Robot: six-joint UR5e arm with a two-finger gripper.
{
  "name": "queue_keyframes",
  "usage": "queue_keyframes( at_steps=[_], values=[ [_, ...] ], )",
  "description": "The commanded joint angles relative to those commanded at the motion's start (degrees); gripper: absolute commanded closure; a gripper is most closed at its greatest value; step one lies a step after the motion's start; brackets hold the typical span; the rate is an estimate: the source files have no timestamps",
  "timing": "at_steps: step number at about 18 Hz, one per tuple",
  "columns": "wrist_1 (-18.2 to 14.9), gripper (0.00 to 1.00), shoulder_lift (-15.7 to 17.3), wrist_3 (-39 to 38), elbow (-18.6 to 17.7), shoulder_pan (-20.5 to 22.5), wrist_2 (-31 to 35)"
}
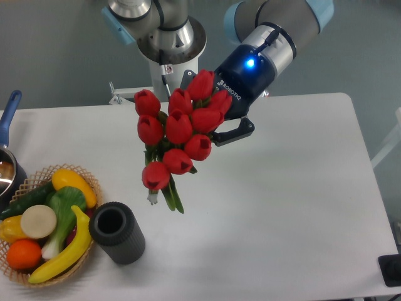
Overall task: Place the flowers on the table
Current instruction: 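Carry the red tulip bunch in the gripper across the table, away from the basket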
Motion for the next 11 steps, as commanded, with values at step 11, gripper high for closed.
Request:
queue_keyframes(
  at_steps=[11],
  values=[
    [-0.1, 0.65, 2.4, 4.0, -1.3, 0.3, 24.9]
  ],
)
